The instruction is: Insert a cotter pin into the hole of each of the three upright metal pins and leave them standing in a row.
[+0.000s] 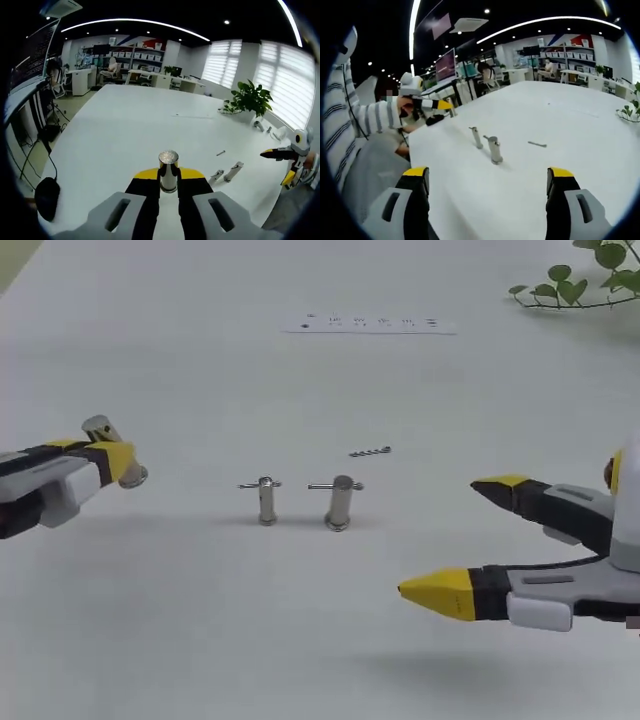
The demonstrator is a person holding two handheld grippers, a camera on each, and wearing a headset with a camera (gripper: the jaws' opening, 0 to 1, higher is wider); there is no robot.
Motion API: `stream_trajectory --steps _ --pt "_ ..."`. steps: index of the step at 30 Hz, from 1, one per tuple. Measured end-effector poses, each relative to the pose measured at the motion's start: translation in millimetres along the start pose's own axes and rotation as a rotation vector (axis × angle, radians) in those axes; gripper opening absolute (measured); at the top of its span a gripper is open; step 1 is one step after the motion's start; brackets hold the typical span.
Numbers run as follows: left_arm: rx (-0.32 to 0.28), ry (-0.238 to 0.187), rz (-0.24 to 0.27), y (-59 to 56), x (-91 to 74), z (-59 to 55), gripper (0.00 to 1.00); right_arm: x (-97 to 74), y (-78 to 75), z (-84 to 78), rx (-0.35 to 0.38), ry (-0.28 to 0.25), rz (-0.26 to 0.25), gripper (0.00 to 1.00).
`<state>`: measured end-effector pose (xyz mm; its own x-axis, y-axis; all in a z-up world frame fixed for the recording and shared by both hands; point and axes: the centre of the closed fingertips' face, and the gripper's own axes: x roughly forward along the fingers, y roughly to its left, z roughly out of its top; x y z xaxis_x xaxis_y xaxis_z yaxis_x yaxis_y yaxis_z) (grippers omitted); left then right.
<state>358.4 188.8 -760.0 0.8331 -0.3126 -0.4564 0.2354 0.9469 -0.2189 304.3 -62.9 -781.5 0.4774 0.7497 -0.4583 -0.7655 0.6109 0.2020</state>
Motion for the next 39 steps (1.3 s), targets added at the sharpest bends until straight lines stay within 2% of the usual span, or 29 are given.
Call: stream_trajectory --steps 4,7,13,16,17,19,21,23,27,31,39 --pt "-0.010 0.019 0.010 -8.3 -8.0 -4.5 0.11 -0.5 -1.0 -0.3 0.000 0.000 0.000 0.98" --pt "0.062 0.029 0.035 -14.8 -16.2 -8.8 0.11 -0.4 -1.6 -1.6 0.001 0.003 0.002 0.98" --pt "0.079 0.062 0.032 -27.2 -24.7 -17.7 0.11 0.2 0.4 -4.0 0.014 0.004 0.013 0.97" --pt "0.127 0.079 0.041 -27.3 -24.6 -22.5 0.11 0.6 -0.2 -6.5 0.020 0.008 0.009 0.97" --pt "0.122 0.077 0.035 -28.1 -23.9 -24.3 0.11 0.7 0.1 -6.7 0.022 0.007 0.010 0.97" --pt "0.079 0.079 0.018 -22.1 -18.8 -28.0 0.11 0.9 1.4 -6.8 0.027 0.004 0.014 0.97" --pt "0.089 0.085 0.020 -23.0 -17.2 -32.7 0.11 1.1 2.9 -7.4 0.027 0.006 0.019 0.97" --pt "0.139 0.094 0.023 -23.6 -15.2 -38.8 0.11 1.3 4.6 -8.7 0.031 0.009 0.024 0.97" --pt "0.112 0.126 0.028 -23.8 -9.6 -53.0 0.11 3.0 7.0 -10.4 0.040 0.010 0.032 0.97" --pt "0.116 0.148 0.039 -22.3 -3.5 -63.3 0.11 3.7 7.9 -12.2 0.044 0.014 0.035 0.97" --pt "0.112 0.148 0.055 -18.4 7.7 -68.4 0.11 4.1 9.0 -14.3 0.052 0.021 0.035 0.96"
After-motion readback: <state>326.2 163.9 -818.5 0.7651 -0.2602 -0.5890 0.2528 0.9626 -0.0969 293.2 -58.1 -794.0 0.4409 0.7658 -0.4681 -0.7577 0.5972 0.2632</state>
